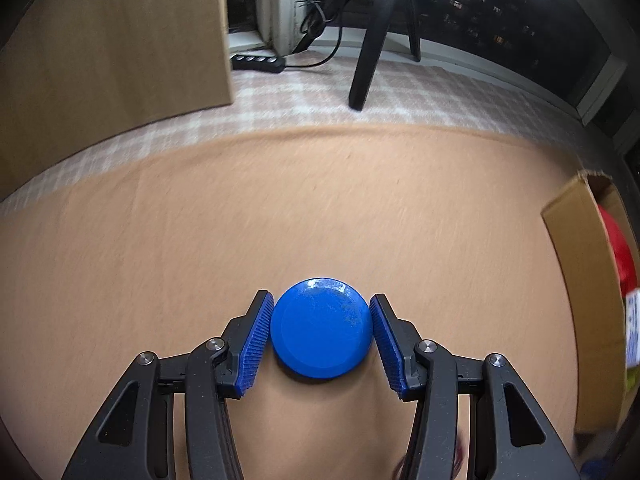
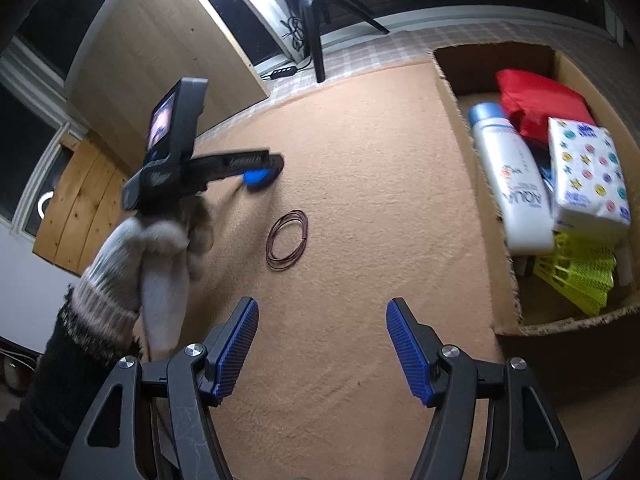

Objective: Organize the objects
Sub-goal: 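Lift the blue tin with the left gripper while the right gripper grasps the purple rubber band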

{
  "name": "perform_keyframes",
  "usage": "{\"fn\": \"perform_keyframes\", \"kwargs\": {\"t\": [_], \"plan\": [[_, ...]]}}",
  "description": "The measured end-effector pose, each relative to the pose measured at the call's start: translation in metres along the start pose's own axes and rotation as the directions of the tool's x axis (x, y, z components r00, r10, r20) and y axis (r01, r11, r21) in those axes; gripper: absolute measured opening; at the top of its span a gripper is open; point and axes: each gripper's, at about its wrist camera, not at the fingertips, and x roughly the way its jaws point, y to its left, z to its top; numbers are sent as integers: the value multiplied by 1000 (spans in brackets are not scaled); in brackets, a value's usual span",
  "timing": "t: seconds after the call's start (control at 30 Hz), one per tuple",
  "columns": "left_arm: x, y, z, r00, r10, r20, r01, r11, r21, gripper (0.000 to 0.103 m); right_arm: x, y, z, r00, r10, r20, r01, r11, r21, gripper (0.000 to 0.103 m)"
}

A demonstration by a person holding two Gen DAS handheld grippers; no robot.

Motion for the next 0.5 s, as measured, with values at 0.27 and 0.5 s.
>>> {"fn": "perform_keyframes", "kwargs": {"t": [0.27,0.5], "plan": [[-27,21,-55,1000,2,-10,-2,1000,16,54,23,15,10,999,-30,-15,29,998,-55,63],[-51,30,-106,1000,-13,-18,14,999,29,54,55,20,26,994,-80,-73,72,992,-107,63]]}}
